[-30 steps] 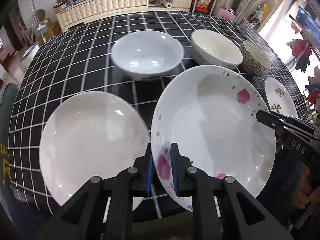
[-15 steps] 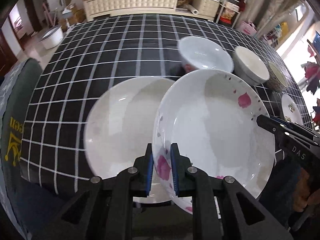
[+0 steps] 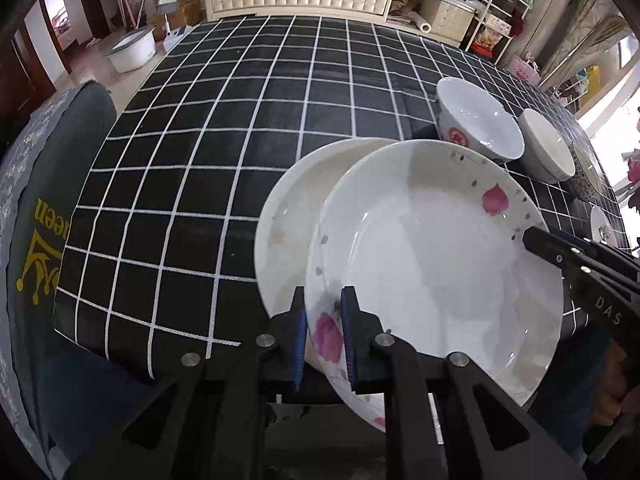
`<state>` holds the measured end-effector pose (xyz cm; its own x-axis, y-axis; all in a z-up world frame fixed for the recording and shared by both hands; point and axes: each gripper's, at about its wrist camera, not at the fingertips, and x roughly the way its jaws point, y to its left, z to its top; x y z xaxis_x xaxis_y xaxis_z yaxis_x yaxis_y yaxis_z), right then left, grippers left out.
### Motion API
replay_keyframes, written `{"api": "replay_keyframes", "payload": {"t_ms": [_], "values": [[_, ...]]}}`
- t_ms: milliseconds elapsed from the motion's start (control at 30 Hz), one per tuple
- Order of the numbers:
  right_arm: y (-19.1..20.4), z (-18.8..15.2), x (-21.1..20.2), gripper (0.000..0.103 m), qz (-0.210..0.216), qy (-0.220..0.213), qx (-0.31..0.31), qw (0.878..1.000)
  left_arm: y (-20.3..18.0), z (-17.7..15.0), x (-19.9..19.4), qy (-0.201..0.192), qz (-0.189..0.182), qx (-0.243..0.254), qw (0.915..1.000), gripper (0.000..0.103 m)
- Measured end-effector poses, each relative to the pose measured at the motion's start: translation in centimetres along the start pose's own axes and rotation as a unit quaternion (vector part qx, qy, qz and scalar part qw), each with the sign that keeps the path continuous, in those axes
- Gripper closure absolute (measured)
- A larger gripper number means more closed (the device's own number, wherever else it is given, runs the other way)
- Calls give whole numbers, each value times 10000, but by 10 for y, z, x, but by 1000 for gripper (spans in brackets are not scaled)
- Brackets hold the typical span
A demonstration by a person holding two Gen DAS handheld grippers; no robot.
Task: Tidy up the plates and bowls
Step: 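Lift the pink-flower plate and lower it onto the plain white plate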
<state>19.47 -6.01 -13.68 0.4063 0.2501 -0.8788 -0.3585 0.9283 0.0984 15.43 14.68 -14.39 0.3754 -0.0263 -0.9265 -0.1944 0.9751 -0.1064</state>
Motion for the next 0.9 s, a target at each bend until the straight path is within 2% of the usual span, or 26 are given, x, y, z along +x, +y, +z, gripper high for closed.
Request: {"api": "replay_keyframes", "payload": {"t_ms": [233,700,900], "values": [[14,3,8,79,8,67,-68,10000,12,1,8,73,-9,-151,9999,89],[15,11,22,79,66,171,-7,9998,25,15,19,65,-259,-313,9992,90],[14,8,23,78,88,294,30,9995,21,14,18,11,-82,-287,9996,90]]}}
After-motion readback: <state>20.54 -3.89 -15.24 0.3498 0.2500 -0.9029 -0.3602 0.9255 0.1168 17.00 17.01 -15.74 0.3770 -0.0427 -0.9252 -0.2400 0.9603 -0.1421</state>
